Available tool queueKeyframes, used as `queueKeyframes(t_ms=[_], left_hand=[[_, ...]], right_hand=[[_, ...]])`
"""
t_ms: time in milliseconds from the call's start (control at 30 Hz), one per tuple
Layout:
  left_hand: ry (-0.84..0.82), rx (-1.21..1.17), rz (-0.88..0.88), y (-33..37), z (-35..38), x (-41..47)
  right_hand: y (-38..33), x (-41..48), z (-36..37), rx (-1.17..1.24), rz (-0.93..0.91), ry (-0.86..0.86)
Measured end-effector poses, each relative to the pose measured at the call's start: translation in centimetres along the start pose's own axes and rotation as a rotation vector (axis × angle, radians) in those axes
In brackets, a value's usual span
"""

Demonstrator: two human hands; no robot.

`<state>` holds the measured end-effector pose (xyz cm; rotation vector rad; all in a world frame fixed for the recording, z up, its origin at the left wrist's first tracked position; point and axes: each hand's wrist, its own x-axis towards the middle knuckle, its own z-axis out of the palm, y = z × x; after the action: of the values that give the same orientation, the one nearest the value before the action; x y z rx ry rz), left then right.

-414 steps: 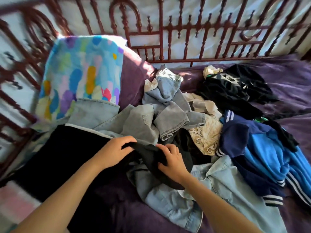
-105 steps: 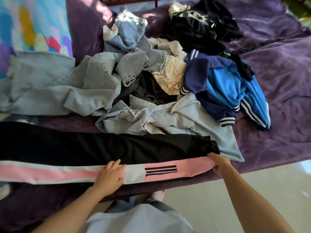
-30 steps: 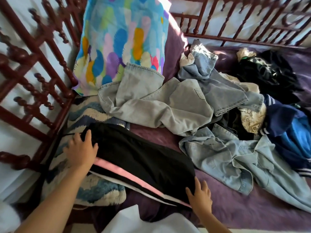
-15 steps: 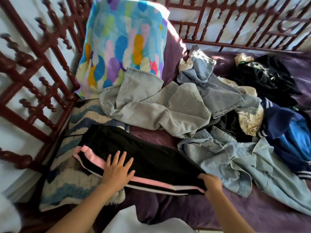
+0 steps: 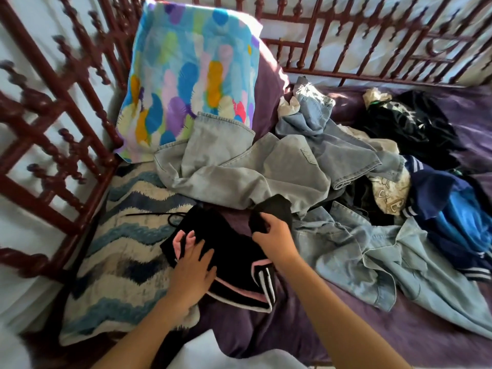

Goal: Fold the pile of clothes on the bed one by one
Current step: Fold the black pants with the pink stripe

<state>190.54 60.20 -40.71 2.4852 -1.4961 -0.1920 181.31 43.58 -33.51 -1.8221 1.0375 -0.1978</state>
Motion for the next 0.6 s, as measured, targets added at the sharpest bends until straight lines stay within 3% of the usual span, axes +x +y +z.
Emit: queueKeyframes(t_ms=[67, 167, 233, 300, 367, 500, 533, 600], left_hand=[[0.097, -0.196, -0.166, -0.8, -0.2, 0.2], [0.136, -0.518, -0.476, -1.3, -0.7, 0.0], [0.109, -0.601, -0.554, -1.4, -1.0, -0.1], [0.034, -0.558, -0.551, -1.4, -1.2, -0.1], [0.001, -0.322, -0.443, -1.3, -1.2, -0.1], [-0.151, 0.079, -0.057, 0.2, -1.0, -0.3], [-0.187, 0.122, -0.022, 0.7, -0.5, -0.4], [-0.271, 0.055, -0.131, 1.4, -0.6, -0.1]], right_hand=[[-0.5, 0.4, 3.9, 0.051, -0.004, -0.163], [0.5, 0.0, 8.8, 0.208, 0.139, -0.455], [2.4, -0.6, 10.2, 0.186, 0.217, -0.474], [4.6, -1.4, 9.8, 0.168, 0.244, -0.307], [7.0, -2.1, 8.4, 0.056, 0.222, -0.197], [11.9, -3.8, 6.0, -0.551, -0.012, -0.335], [12.7, -4.2, 5.9, -0.595, -0.045, -0.37], [13.3, -4.8, 6.2, -0.627, -0.105, -0.394]])
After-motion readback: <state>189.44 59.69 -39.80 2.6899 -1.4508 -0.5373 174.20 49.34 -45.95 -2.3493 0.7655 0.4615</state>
